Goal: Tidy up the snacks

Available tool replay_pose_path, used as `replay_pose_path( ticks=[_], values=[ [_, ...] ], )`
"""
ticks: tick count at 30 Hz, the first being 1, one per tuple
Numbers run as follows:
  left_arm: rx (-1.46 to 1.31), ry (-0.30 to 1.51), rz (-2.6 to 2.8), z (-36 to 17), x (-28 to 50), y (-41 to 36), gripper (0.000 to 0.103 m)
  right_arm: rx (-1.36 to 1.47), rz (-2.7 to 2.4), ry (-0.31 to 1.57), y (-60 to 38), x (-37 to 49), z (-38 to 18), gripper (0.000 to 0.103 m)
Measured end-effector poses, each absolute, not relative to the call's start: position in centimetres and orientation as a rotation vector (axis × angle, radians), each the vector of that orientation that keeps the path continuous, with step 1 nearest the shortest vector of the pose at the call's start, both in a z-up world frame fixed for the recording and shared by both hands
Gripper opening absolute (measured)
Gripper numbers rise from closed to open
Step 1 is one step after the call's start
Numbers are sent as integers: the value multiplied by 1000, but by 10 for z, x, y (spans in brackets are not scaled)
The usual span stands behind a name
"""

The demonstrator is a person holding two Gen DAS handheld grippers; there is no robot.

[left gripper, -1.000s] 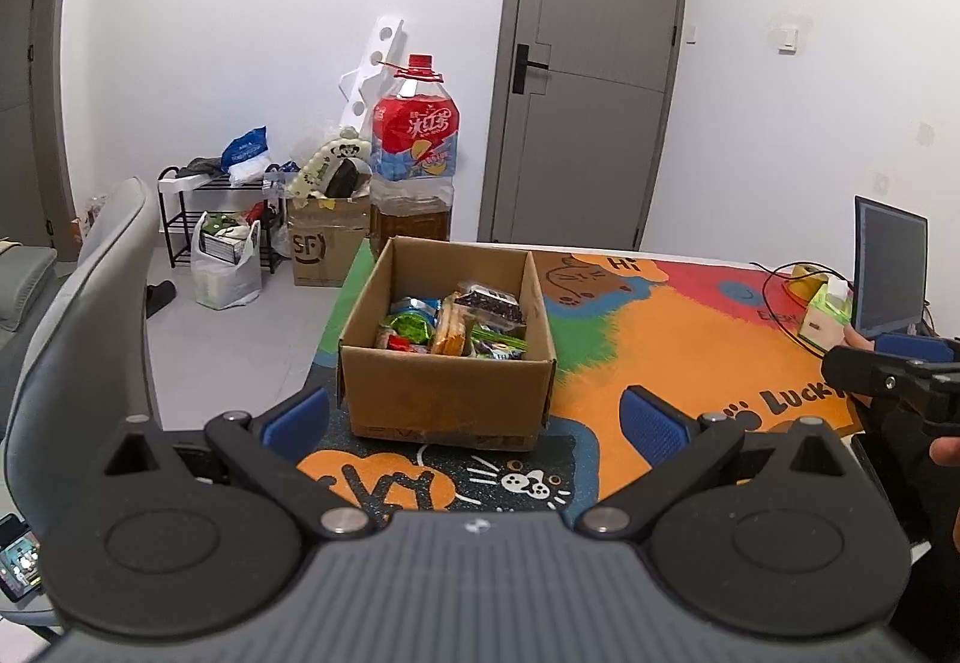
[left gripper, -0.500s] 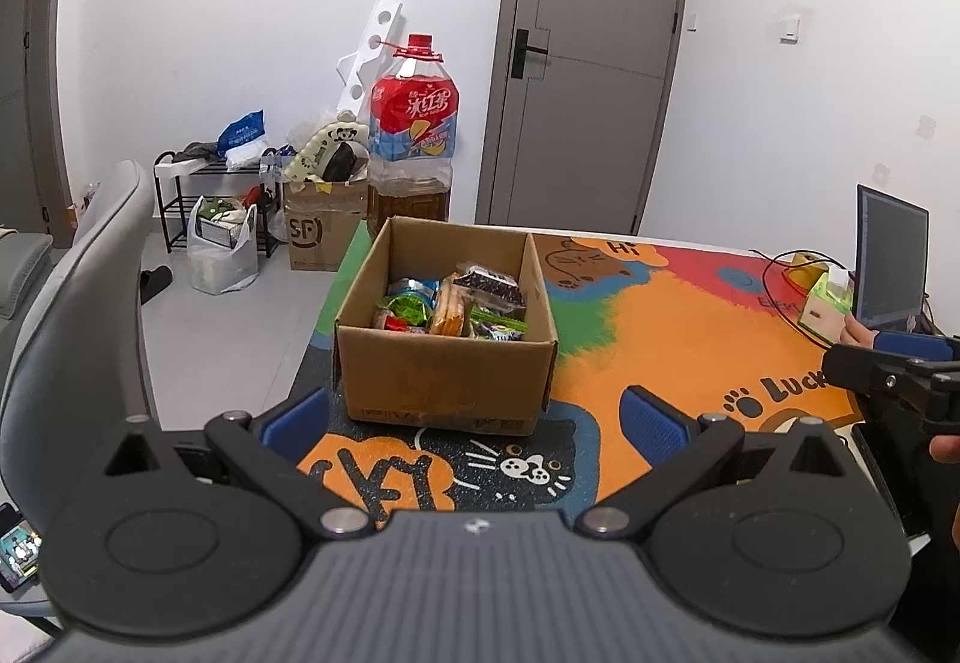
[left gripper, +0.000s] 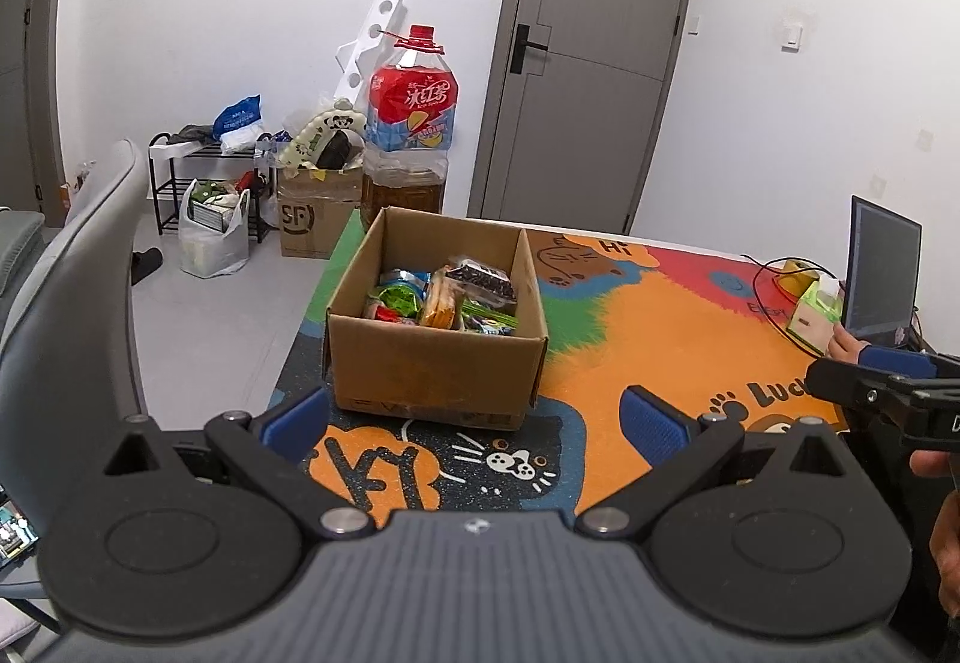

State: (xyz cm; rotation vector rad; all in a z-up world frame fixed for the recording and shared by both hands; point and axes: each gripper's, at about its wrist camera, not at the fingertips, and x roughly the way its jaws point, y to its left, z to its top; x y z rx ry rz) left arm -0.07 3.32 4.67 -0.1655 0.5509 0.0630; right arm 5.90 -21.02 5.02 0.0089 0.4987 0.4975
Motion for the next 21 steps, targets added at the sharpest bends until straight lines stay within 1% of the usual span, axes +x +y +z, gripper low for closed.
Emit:
replay_pose_path(
  ticks=[21],
  values=[
    [-157, 566, 71, 43, 1, 35, 102, -6, 506, 516, -207, 62, 48, 103]
  ],
)
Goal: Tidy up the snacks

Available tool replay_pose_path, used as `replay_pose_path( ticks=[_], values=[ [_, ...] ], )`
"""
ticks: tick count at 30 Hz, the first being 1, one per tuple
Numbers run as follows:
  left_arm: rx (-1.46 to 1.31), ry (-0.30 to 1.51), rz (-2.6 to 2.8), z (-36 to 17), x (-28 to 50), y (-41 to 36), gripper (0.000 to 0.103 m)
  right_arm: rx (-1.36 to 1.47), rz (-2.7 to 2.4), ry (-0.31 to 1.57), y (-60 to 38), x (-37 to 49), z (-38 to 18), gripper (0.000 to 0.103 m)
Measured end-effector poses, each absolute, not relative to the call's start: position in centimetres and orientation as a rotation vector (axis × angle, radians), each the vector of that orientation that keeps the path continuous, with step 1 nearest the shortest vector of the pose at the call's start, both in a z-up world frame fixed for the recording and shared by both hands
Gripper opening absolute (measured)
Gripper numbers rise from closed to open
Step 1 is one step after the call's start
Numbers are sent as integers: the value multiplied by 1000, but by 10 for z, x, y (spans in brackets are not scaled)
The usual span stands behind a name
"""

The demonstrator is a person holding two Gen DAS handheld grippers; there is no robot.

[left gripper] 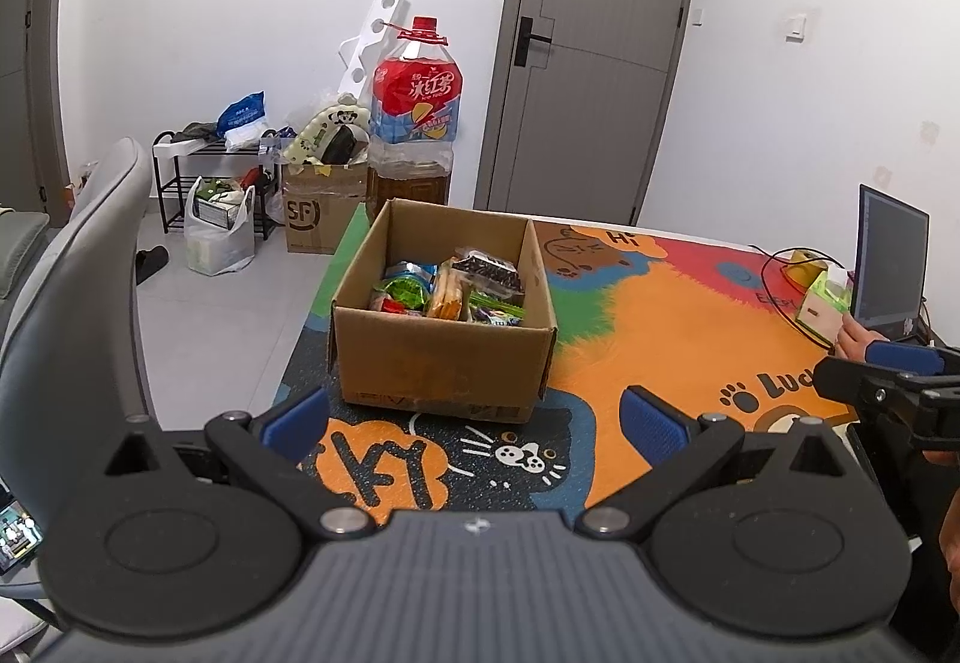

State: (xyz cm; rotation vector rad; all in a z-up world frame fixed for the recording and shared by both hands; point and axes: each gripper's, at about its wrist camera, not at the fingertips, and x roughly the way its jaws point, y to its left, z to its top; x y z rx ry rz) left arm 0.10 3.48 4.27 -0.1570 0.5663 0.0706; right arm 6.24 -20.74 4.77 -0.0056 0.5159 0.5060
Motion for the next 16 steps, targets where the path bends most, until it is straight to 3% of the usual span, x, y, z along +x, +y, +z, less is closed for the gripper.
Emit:
replay_pose_path(
  ticks=[16],
  values=[
    [-158, 575, 72, 39, 3, 34, 102, 3, 498, 515, -209, 63, 46, 103]
  ],
)
